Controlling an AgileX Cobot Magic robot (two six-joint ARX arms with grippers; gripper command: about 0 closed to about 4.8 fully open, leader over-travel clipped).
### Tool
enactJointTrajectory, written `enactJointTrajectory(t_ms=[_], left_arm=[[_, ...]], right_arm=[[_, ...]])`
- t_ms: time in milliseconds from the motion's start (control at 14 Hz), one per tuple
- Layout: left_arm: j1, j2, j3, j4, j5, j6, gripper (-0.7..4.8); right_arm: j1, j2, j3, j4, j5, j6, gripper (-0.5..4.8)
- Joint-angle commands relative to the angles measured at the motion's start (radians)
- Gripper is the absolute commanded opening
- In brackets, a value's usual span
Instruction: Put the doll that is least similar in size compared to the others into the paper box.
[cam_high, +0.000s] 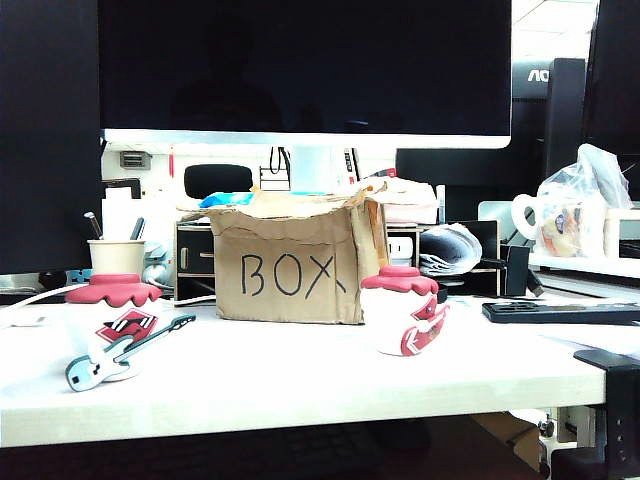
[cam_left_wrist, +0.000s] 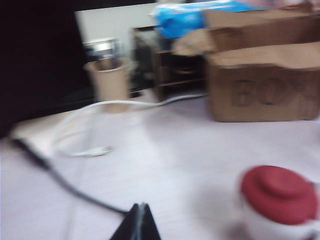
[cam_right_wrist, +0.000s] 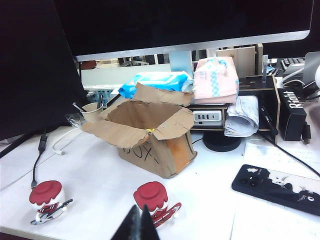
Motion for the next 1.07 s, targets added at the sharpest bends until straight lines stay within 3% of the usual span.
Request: enactJointTrajectory(t_ms=[71,357,572,643,786,929,1072], left_arm=[[0.028,0.0,0.001,0.009,0.004,0.003,-0.05],[0.056,0.0,0.001,0.008,0.005,0.003,-0.05],[0.078,0.0,0.001,0.006,0.005,0.003,-0.05],[0.078,0.0,0.001,0.006,0.005,0.003,-0.05],[0.078,0.0,0.001,0.006,0.005,0.003,-0.05],[0.078,0.0,0.001,0.006,0.005,0.003,-0.05],[0.078,0.0,0.001,0.006,0.005,0.003,-0.05]], right_arm=[[0.0,0.0,0.005,0.01,0.002,0.0,-0.01],[-0.02,0.0,0.005,0.01,-0.001,0.0,-0.01],[-0.168,0.004,-0.006,0.012,0.026,0.0,-0.01],[-0.294,0.004,-0.026,0.011,0.017,0.0,-0.01],[-0.449,0.002,-0.06,0.013,0.021,0.001,-0.01],[-0.531,0.0,-0.132,0.014,0.035,0.0,-0.01],[-0.536,0.0,-0.181,0.01,0.035,0.0,-0.01]])
